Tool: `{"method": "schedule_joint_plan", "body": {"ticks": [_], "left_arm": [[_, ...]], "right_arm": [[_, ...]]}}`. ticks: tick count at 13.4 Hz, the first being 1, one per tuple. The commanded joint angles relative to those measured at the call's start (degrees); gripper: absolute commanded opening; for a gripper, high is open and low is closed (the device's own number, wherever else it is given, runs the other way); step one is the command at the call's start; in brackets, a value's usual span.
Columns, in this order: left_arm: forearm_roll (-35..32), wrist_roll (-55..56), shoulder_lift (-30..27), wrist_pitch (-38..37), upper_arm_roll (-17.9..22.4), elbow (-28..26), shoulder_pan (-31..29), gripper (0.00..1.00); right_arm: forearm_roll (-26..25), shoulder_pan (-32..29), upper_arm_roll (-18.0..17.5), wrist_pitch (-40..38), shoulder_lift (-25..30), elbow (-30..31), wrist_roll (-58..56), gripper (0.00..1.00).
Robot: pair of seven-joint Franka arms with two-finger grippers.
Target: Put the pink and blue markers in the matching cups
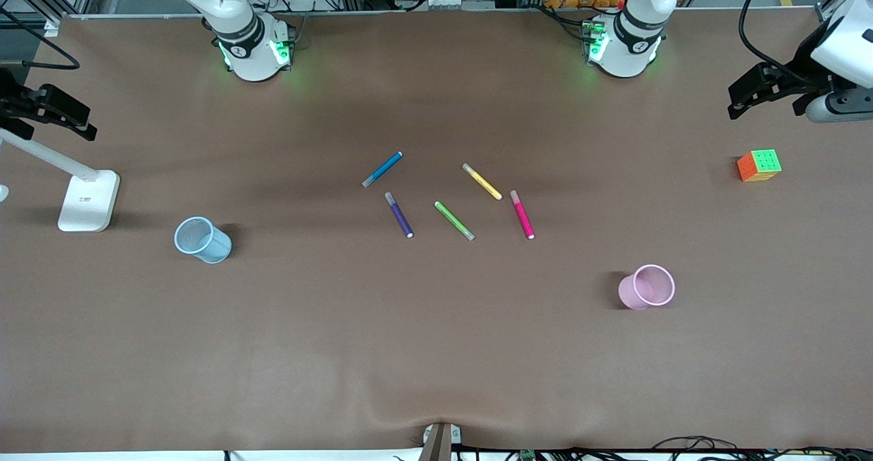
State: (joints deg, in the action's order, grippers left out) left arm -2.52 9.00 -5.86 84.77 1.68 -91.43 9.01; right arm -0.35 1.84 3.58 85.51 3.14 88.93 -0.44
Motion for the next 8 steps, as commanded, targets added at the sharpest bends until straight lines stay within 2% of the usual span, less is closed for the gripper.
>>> {"method": "schedule_joint_plan", "body": {"ticks": [1, 8], "left_arm": [[0.8, -1.0, 0.1, -1.5, 0.0, 1.4, -0.6, 1.0], [0.5, -0.7, 0.7, -1.7, 0.0, 2.2, -0.6, 1.0]], "right_arm": [[-0.2, 0.8, 0.6, -0.6, -0.4, -1.1, 0.1, 1.0], [-0.2, 0.5, 0.6, -0.5, -0.4, -1.1, 0.1, 1.0]]}}
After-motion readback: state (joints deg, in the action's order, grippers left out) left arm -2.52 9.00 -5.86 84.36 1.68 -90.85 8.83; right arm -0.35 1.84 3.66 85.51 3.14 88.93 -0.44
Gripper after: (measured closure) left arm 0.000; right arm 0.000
